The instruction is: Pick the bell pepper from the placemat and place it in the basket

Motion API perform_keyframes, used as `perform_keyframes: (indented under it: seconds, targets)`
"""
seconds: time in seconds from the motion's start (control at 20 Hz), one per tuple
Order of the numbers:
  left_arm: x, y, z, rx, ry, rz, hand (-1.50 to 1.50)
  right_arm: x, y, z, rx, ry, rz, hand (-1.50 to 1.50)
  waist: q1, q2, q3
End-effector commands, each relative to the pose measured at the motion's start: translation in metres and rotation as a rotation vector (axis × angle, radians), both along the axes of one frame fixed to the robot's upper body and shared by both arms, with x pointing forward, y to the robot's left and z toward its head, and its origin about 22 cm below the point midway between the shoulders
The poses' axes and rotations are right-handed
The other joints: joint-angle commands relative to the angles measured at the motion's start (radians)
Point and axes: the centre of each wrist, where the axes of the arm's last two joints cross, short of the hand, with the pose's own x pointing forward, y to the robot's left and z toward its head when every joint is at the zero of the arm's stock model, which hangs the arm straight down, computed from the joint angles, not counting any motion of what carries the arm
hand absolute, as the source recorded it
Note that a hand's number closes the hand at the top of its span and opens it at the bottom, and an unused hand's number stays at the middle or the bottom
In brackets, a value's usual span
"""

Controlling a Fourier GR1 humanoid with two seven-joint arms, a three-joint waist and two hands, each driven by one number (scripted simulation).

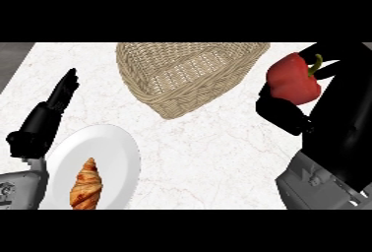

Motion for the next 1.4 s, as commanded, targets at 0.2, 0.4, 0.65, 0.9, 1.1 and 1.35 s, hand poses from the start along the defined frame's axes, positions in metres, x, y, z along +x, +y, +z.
perform_keyframes:
  seconds: [0.2, 0.4, 0.65, 0.9, 1.1, 1.35]
  targets:
    - [0.004, -0.016, -0.003, -0.016, 0.014, -0.020, 0.00, 0.041, 0.045, 0.092, 0.106, 0.085, 0.044, 1.50, 0.018, 0.003, 0.000]
    - [0.014, -0.017, 0.007, -0.005, 0.002, -0.047, 0.00, 0.078, 0.061, 0.108, 0.144, 0.138, 0.074, 1.50, 0.031, 0.010, 0.000]
    - [0.012, -0.006, 0.004, 0.001, -0.017, -0.036, 0.00, 0.120, 0.065, 0.107, 0.192, 0.191, 0.066, 1.50, 0.029, 0.014, 0.000]
    - [0.007, -0.027, 0.007, -0.008, -0.015, -0.046, 0.00, 0.143, 0.081, 0.111, 0.212, 0.299, 0.061, 1.50, 0.046, 0.015, 0.000]
    - [0.012, -0.007, 0.019, 0.000, -0.003, -0.041, 0.00, 0.161, 0.074, 0.101, 0.296, 0.392, 0.080, 1.50, 0.032, 0.013, 0.000]
    - [0.004, -0.013, 0.012, -0.004, -0.018, -0.032, 0.00, 0.174, 0.090, 0.086, 0.181, 0.564, -0.036, 1.50, 0.027, 0.007, 0.000]
